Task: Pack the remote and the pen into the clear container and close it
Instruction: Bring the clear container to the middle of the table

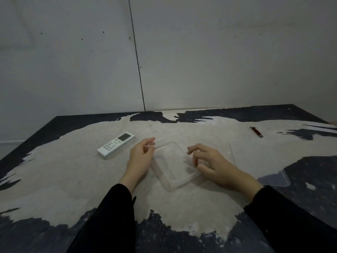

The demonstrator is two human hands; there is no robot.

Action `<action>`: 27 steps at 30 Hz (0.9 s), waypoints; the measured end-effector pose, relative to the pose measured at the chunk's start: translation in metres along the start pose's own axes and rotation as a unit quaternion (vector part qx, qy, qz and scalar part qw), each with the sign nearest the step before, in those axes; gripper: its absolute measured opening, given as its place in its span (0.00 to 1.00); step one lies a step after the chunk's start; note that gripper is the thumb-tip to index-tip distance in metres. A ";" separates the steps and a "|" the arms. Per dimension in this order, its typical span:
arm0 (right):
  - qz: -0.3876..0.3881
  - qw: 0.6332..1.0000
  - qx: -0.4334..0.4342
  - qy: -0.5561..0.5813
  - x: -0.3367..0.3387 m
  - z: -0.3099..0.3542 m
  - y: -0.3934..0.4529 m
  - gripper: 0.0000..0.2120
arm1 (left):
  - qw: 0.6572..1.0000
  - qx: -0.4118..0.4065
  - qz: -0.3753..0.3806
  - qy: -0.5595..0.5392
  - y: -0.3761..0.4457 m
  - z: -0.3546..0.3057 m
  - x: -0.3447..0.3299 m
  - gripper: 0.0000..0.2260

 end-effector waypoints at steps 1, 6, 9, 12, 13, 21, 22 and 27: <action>-0.016 1.000 -0.002 0.001 0.001 -0.001 0.000 0.06 | 1.000 0.000 -0.003 0.009 -0.002 0.000 0.001 0.14; -0.216 0.956 -0.182 0.081 0.016 -0.023 -0.003 0.03 | 0.993 -0.025 0.002 0.111 -0.011 -0.007 0.002 0.13; -0.265 0.927 -0.229 0.135 0.019 -0.028 -0.007 0.07 | 0.987 -0.047 0.016 0.155 -0.017 -0.013 -0.008 0.12; -0.258 0.919 -0.226 0.195 0.018 -0.023 -0.008 0.10 | 0.979 -0.055 0.008 0.195 -0.019 -0.018 -0.012 0.10; -0.236 0.921 -0.230 0.209 0.016 -0.022 -0.008 0.14 | 0.976 -0.054 0.006 0.209 -0.019 -0.018 -0.012 0.09; -0.168 0.948 -0.224 0.154 0.003 -0.022 -0.005 0.22 | 0.941 -0.078 -0.110 0.311 -0.013 -0.013 0.024 0.06; -0.165 0.948 -0.225 0.156 0.005 -0.023 -0.007 0.22 | 0.933 -0.071 -0.136 0.325 -0.009 -0.008 0.034 0.06; -0.157 0.948 -0.220 0.168 0.004 -0.022 -0.007 0.22 | 0.912 0.095 -0.137 0.375 -0.004 0.031 0.080 0.23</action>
Point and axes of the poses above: each hand's wrist, its own y-axis towards the middle knuckle, its own x-axis out of the back of the hand, z = x × y, the point moved 2 cm from there along y, towards the middle knuckle, and after that the axes turned 13 degrees about z, right-handed, at the moved point
